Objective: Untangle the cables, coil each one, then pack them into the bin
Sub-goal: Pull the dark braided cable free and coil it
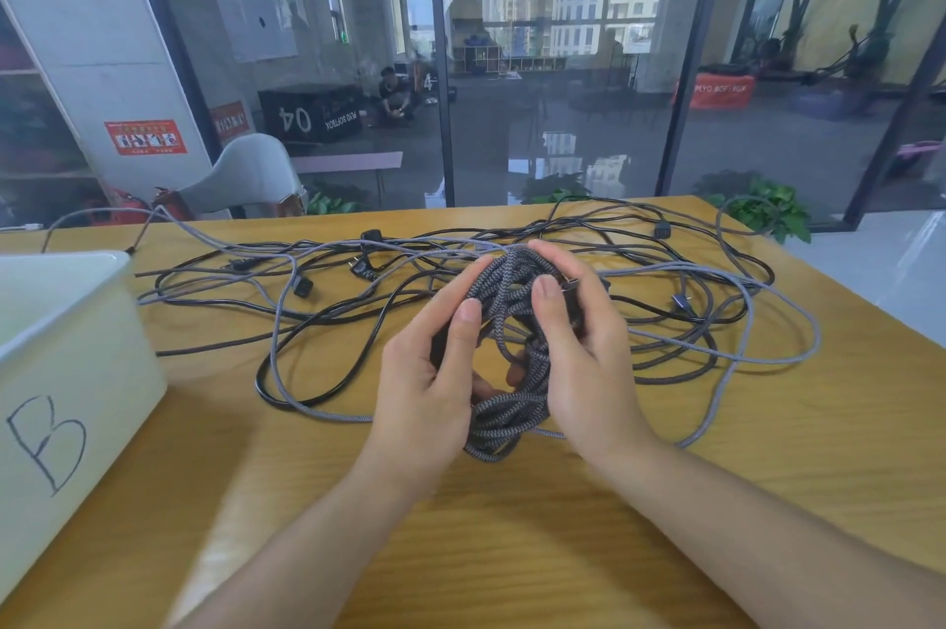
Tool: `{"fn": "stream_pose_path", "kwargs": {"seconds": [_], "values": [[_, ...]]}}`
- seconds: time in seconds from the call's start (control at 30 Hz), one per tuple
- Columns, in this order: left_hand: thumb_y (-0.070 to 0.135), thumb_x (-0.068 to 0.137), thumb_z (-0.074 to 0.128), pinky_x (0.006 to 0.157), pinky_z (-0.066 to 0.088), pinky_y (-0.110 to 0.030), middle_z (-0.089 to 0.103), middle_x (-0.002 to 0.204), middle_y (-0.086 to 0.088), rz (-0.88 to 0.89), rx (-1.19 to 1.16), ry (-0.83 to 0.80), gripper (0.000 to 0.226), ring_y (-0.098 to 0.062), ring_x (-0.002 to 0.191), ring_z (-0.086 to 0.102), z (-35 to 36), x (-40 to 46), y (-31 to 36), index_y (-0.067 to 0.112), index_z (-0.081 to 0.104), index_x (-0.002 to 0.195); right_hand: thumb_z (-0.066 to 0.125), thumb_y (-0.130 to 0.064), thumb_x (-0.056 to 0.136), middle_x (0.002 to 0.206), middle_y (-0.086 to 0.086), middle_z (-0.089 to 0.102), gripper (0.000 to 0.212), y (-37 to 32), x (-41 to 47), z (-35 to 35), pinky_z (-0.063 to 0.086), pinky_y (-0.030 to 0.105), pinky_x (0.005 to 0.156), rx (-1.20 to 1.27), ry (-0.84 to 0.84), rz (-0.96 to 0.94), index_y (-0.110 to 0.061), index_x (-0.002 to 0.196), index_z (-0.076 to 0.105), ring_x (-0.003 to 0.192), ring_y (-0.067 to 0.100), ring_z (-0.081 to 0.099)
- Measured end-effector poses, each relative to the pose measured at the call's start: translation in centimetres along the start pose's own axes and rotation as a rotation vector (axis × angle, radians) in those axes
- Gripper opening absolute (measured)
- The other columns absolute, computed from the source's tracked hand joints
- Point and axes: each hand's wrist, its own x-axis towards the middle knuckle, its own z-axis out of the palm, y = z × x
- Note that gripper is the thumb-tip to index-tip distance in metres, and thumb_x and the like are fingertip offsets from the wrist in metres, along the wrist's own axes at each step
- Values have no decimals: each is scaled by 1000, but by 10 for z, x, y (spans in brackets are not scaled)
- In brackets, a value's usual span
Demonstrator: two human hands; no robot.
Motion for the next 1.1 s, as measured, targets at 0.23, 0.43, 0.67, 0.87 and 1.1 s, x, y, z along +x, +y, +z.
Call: {"fn": "stream_pose_path", "kwargs": {"seconds": [0.23, 0.43, 0.67, 0.87, 1.1], "values": [[31, 110, 44, 59, 51, -18, 64, 83, 4, -123, 56, 0, 37, -23, 61, 58, -2, -4, -8, 44, 56, 142, 51, -34, 108, 121, -20, 68, 28, 1, 2, -2, 52, 31, 104, -181, -55, 39, -30, 135, 60, 115, 3, 64], [26, 111, 43, 64, 54, -20, 72, 121, 17, -183, 138, 38, 40, -18, 66, 64, -38, -26, 2, 41, 53, 146, 54, -40, 106, 145, -21, 56, 42, 4, -9, 5, 45, 43, 114, -100, -415, 272, -46, 147, 46, 134, 1, 54], [12, 112, 38, 109, 50, -36, 66, 135, 21, -290, 285, 178, 44, 2, 122, 62, -87, -73, 2, 34, 58, 144, 61, -72, 86, 158, -33, 32, 84, 2, -38, 22, 39, 36, 119, -326, -781, 237, -60, 156, 17, 145, -2, 38], [14, 113, 37, 83, 56, -18, 77, 109, 18, -337, 341, 258, 43, -4, 95, 74, -116, -99, 11, 38, 60, 140, 54, -74, 87, 167, -33, 14, 93, -6, -60, 36, 22, 25, 124, -467, -946, 187, -56, 160, -1, 150, -14, 15], [45, 110, 41, 120, 37, -40, 59, 143, 19, -328, 565, 130, 41, 2, 136, 49, -162, -107, 0, 38, 51, 150, 43, -72, 95, 170, -25, 2, 91, -11, -77, 77, 6, 29, 124, -731, -997, 98, -45, 162, -12, 140, -15, 2]]}}
